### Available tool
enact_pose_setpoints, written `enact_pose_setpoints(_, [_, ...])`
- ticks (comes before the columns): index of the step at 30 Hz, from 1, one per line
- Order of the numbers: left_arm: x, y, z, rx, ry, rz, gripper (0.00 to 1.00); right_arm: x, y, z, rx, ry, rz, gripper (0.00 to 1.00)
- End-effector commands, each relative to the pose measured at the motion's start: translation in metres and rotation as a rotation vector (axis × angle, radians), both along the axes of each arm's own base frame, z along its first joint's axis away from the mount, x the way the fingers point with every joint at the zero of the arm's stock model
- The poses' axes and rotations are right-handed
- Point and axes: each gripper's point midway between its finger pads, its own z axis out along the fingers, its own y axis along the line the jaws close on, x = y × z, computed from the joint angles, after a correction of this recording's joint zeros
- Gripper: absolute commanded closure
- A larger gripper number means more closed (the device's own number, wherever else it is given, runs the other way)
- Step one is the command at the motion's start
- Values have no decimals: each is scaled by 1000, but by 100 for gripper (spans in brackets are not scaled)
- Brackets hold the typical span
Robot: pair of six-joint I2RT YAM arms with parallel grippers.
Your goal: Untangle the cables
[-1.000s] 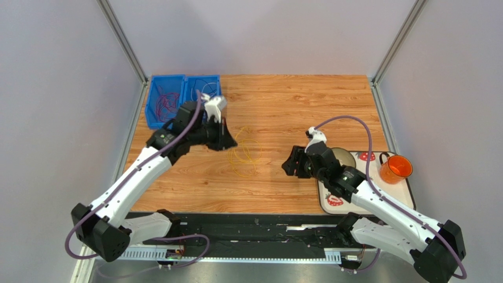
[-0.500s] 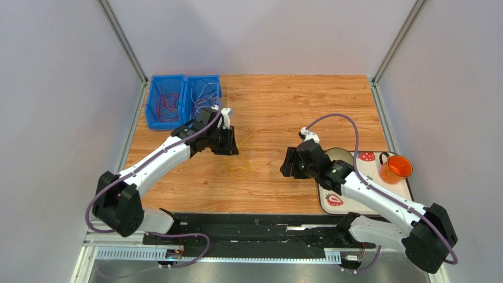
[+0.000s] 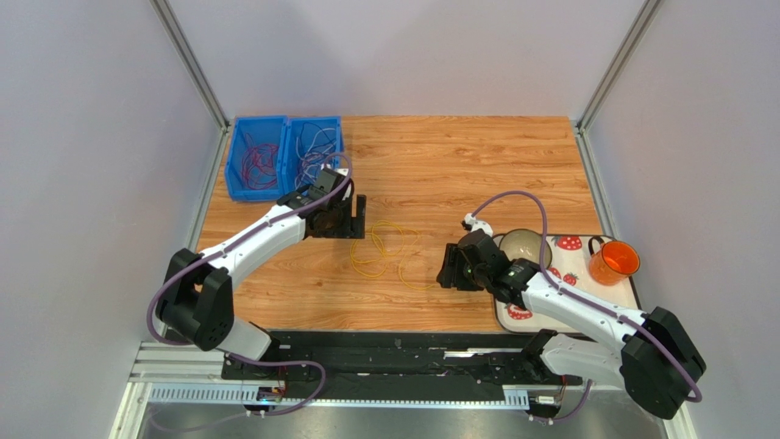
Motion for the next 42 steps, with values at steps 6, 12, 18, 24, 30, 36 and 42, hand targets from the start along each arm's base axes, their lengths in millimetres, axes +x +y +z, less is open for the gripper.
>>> enact_pose_setpoints(6, [35, -11, -37, 85, -9, 3, 20, 10, 15, -1, 38, -37, 35, 44])
enact_pose_setpoints(12, [42, -19, -61, 103, 21, -17, 25, 5, 15, -14, 43, -11, 43, 43])
enact_pose_setpoints(18, [46, -26, -69, 114, 43, -39, 32, 4, 17, -24, 41, 12, 47, 44])
enact_pose_setpoints(24, [48, -27, -80, 145, 74, -41, 41, 4, 19, -25, 48, 14, 53, 44])
enact_pose_setpoints(30, [47, -27, -94, 172, 116, -37, 54, 3, 18, -24, 50, 11, 49, 44])
enact_pose_setpoints(36, [46, -31, -100, 162, 135, -54, 95, -1, 13, -28, 46, 15, 37, 44])
enact_pose_setpoints(42, [48, -35, -96, 150, 134, -72, 100, -3, 9, -40, 33, 14, 37, 44])
